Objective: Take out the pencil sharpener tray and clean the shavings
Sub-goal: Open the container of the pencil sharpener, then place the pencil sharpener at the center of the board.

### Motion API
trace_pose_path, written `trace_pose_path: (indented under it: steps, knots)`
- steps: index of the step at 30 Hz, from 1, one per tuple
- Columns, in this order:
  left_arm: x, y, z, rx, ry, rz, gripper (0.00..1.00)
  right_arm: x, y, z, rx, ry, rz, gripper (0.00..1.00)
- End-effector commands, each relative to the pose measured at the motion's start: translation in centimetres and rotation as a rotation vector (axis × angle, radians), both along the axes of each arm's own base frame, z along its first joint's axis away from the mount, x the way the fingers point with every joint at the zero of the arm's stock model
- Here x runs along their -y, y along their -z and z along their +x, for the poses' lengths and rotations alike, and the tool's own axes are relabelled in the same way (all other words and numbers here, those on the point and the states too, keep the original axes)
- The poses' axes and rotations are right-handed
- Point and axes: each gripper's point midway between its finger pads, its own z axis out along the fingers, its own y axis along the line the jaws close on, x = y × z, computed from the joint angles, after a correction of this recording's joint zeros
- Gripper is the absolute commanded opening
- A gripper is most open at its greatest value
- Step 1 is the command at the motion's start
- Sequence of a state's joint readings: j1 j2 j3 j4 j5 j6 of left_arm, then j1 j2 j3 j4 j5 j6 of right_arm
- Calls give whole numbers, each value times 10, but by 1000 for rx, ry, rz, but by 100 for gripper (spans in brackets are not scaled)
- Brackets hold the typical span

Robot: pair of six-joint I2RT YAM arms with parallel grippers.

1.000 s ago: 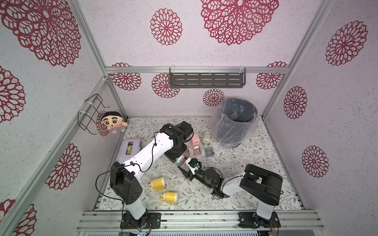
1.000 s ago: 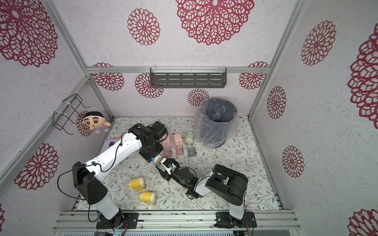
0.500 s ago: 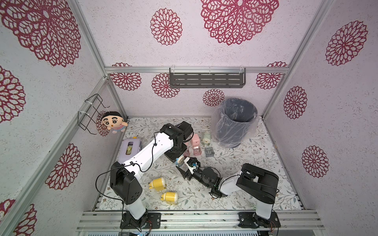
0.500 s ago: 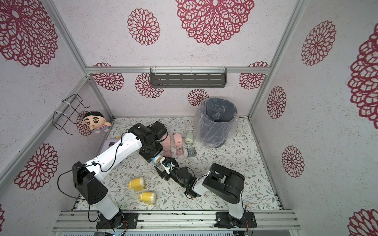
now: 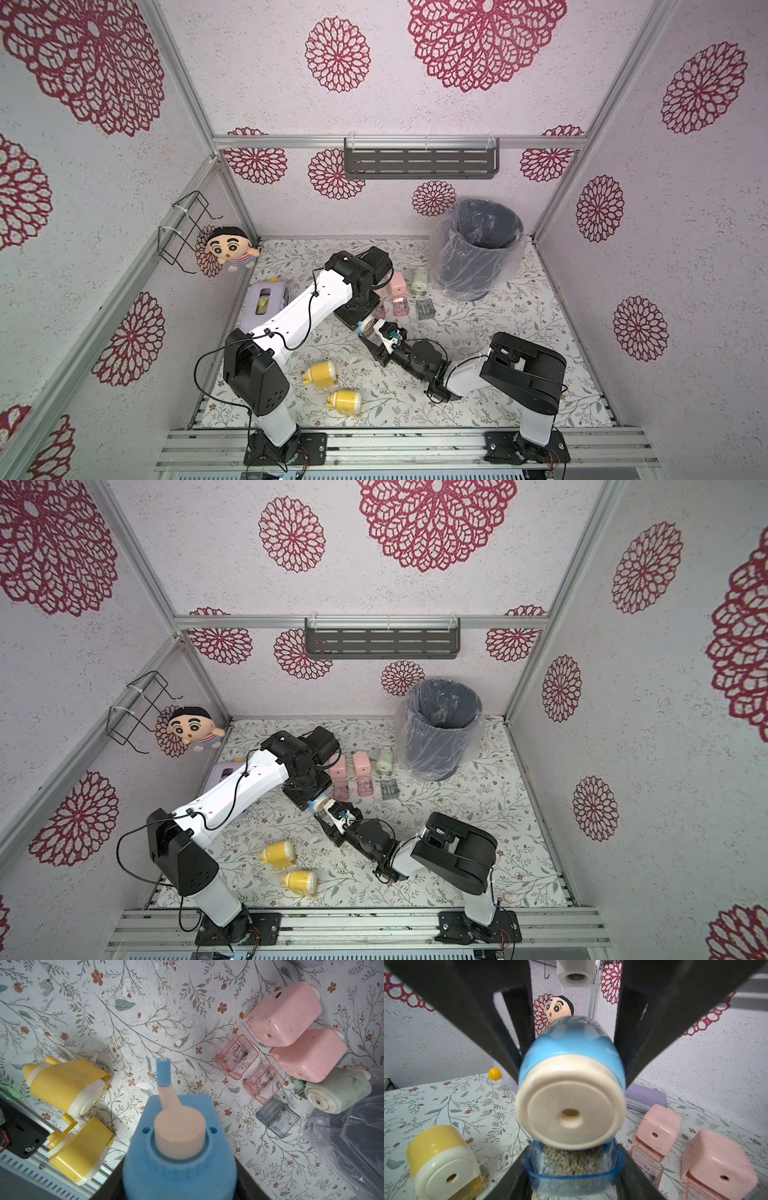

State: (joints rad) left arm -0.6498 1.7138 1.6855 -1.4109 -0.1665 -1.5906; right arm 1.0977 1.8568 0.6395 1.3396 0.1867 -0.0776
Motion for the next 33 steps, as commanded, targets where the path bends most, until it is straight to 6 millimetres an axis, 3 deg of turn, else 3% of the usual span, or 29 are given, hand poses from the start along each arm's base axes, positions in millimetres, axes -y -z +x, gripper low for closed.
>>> trace_pose_path:
  steps: [1, 7, 17, 21, 26, 33]
  knots:
    - [-2, -3, 5, 25, -8, 7, 23, 1, -20, 3, 16, 6, 52, 50]
    - [-13, -1, 12, 34, -12, 29, 23, 17, -18, -6, -10, 5, 40, 46]
    - [-39, 11, 35, 31, 45, 79, 23, 60, -7, -19, -67, 57, 16, 45]
    - [-53, 21, 52, 35, 98, 105, 24, 75, 1, -21, -87, 88, -5, 45]
    - [-51, 34, 82, 83, 215, 106, 25, 88, 11, -25, -112, 103, -8, 45]
    - [-53, 59, 122, 29, 413, 171, 26, 90, 19, -29, -138, 93, -10, 45]
